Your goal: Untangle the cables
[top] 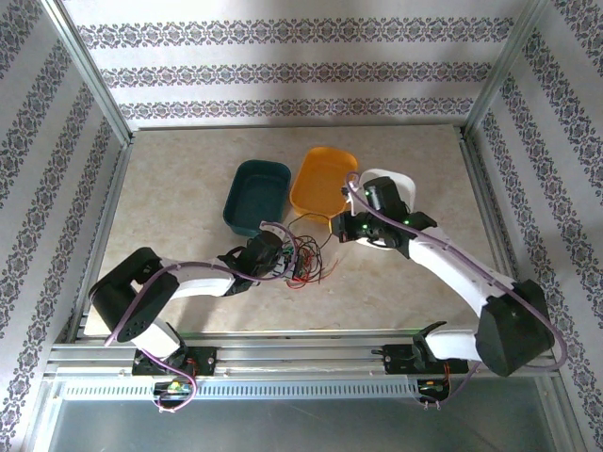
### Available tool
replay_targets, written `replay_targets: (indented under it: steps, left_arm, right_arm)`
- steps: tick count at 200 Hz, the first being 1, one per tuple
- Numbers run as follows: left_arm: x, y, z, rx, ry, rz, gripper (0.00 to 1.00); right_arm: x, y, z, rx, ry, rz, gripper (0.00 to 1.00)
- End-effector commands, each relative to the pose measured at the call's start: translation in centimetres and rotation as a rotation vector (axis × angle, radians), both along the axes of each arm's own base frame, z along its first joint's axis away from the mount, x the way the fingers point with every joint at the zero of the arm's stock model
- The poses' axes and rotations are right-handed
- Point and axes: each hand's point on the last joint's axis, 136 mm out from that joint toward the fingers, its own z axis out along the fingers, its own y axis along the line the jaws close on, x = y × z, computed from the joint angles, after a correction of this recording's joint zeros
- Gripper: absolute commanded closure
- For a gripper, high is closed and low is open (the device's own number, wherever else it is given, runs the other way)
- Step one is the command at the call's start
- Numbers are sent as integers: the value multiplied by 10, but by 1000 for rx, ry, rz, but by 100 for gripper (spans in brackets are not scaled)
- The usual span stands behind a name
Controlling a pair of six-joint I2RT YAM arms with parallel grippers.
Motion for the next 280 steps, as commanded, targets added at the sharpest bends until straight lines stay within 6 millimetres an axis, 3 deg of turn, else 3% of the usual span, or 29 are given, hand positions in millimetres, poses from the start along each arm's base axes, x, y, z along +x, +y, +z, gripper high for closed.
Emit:
replay_targets:
  steps: [1, 57, 83, 155, 246, 280]
  left_arm:
    - [2, 4, -10, 43, 20, -7, 0]
    - [1, 7, -25, 75, 47, -12, 1]
    - [0, 7, -28, 78, 56, -14, 1]
    - [-2, 8, -32, 86, 64, -22, 1]
    - [-3, 8, -36, 94, 73, -26, 1]
    - [-3, 7, -34, 89, 69, -29, 1]
  right_arm:
    - [19, -16, 49, 26, -134, -107, 100]
    - [25, -52, 148, 67, -402, -268, 100]
    - [23, -71, 184, 72, -501, -337, 100]
    - [13, -136, 262, 100, -712, -569, 100]
    - [15, -153, 305, 147, -807, -620, 100]
    - [20, -167, 305, 75, -805, -682, 100]
